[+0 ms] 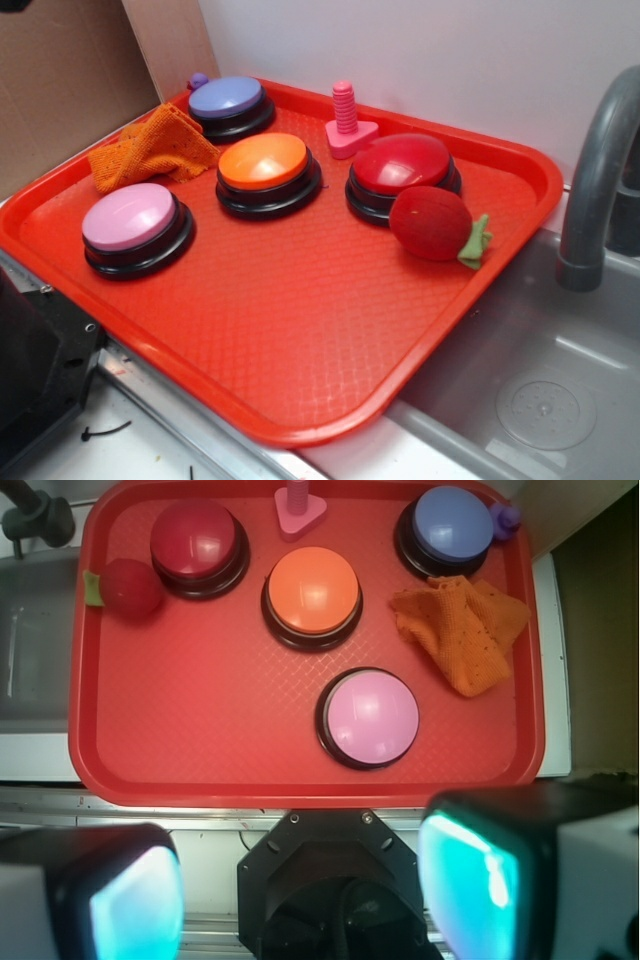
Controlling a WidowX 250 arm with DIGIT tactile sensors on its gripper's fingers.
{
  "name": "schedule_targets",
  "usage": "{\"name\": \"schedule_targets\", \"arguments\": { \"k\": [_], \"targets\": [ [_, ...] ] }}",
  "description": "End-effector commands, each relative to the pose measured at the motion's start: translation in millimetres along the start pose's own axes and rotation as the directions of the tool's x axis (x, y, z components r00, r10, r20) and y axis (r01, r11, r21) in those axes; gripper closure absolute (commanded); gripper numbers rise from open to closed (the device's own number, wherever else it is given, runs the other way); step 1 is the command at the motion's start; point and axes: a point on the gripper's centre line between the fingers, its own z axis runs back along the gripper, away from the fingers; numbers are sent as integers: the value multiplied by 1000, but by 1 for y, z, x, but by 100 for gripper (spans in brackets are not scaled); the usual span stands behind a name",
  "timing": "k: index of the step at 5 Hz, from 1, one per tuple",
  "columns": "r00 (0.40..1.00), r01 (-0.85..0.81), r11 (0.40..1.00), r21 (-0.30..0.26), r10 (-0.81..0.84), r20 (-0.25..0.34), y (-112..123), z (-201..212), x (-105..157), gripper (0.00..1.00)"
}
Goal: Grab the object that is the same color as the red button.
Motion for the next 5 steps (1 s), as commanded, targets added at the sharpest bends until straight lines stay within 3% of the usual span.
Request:
{"name": "schedule_targets", "arguments": {
  "k": [1,2,3,4,5],
  "targets": [
    [921,375,917,134,-385,56,-24,-2,21,0],
    [830,531,832,160,-548,98,-34,-8,34,0],
    [664,713,681,167,-733,150,-52,-18,52,0],
    [466,857,488,168,-871,157,-67,-33,76,0],
    [291,943,312,115,-942,169,-82,-54,100,0]
  ]
}}
